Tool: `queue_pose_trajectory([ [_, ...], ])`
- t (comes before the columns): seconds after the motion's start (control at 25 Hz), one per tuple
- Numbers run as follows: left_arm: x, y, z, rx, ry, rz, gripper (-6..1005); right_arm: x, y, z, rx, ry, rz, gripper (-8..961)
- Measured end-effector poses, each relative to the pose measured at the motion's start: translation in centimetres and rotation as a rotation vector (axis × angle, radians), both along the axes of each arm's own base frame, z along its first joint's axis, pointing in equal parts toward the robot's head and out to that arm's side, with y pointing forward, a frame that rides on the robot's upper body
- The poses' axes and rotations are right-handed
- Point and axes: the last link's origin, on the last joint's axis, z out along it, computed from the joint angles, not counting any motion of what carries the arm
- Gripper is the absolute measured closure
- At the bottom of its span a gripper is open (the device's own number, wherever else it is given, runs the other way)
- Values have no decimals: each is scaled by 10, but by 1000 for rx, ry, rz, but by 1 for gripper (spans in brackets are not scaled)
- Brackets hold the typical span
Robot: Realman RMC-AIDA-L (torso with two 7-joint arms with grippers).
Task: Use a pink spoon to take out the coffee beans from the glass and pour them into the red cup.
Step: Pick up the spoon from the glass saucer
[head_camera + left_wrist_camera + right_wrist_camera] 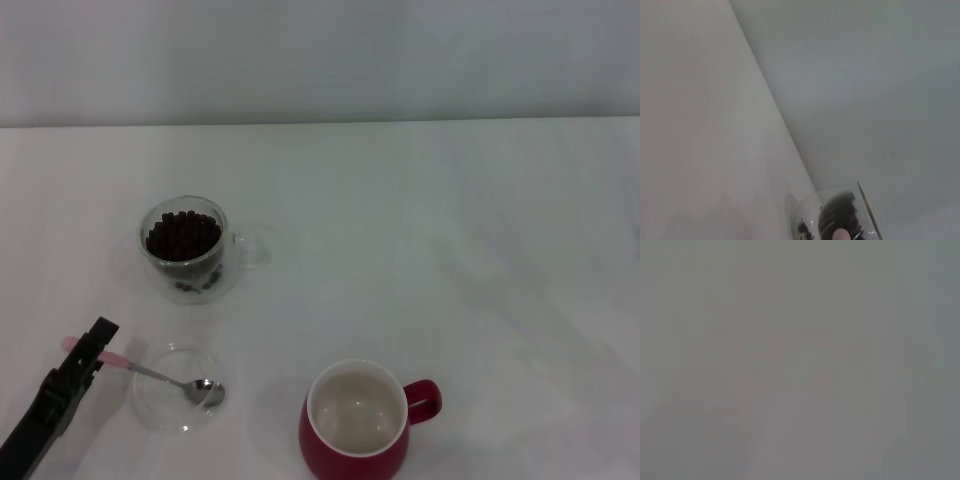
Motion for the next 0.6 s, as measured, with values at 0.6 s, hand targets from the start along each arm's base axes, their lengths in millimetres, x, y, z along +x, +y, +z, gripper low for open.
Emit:
queue_pose_trajectory([
  [0.6,0,8,0,-12,26,-10,488,0,0,1,2,-2,1,259],
])
